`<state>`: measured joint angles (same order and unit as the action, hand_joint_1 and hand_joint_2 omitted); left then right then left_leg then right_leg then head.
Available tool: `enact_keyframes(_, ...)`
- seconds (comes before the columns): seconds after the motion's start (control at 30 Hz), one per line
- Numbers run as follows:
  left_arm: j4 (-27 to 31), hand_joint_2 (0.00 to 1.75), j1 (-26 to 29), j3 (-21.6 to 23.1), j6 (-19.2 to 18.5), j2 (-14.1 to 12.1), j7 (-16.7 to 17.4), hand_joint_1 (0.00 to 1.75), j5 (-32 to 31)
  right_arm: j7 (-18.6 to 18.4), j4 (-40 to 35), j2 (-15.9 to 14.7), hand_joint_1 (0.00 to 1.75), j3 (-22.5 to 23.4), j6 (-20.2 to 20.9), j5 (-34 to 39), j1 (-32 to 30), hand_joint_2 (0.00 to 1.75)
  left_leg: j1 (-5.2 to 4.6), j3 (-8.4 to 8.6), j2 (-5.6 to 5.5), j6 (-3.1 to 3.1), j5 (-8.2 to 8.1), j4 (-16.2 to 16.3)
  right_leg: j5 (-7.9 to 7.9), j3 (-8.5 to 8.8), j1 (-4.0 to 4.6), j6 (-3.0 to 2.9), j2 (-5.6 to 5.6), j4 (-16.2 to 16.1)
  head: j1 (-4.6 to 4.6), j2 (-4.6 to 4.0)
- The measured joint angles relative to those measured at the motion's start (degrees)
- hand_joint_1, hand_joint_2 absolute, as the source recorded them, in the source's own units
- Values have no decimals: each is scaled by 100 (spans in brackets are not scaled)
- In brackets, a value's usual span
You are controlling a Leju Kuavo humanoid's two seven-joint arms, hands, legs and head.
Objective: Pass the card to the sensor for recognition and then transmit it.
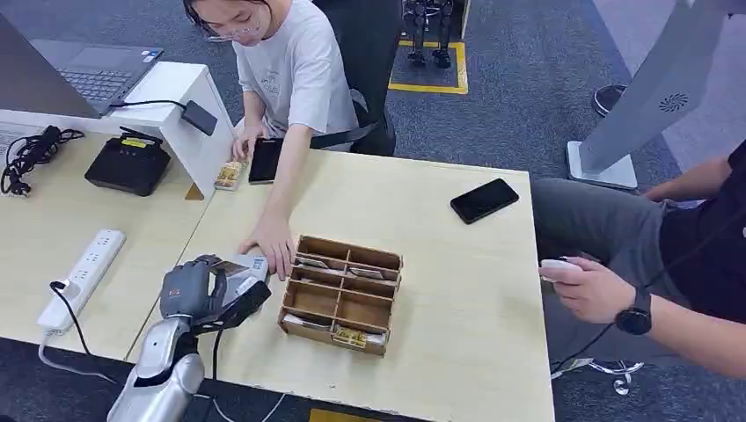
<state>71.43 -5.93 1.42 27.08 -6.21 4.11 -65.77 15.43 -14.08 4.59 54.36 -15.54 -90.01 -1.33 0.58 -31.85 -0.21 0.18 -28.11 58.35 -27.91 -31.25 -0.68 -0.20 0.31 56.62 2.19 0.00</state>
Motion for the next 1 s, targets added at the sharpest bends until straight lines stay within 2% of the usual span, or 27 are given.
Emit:
enact_keyframes(0.2, 166, 175, 72, 17, 43, -57, -31, 175, -181, 9, 0, 0, 0, 0, -9, 0, 0, 0, 1, 0, 0, 0, 0, 0, 0, -1, 0, 0, 0, 0, 2, 0)
enact_keyframes(0.53, 282, 175, 116, 81, -49, -101, -35, 175, -26, 9, 0, 0, 0, 2, -15, 0, 1, 0, 0, -1, 0, 0, 0, 0, 0, 0, 0, 0, 0, 0, 0, 0)
enact_keyframes(0.77, 720, 175, 241, 81, -1166, -98, -258, 175, 1832, 11, -9, 0, 0, 63, -7, 0, -12, 0, 0, -2, 0, 0, 0, 0, 0, -1, 0, 0, 0, 0, 0, 0)
enact_keyframes(0.93, 1113, 175, 380, 81, -2333, -182, -197, 175, 3240, 18, -24, 0, 0, 138, 0, 0, -30, 0, 1, -2, 1, 0, 0, 0, 0, -2, 0, 0, 2, 0, 0, 0)
enact_keyframes(1.0, 1233, 175, 434, 81, -2536, -269, -175, 175, 3539, 18, -28, 0, 0, 153, 0, 0, -47, 0, 2, -3, 2, 0, 0, 0, 0, -3, 0, 0, 2, 0, 0, 0)
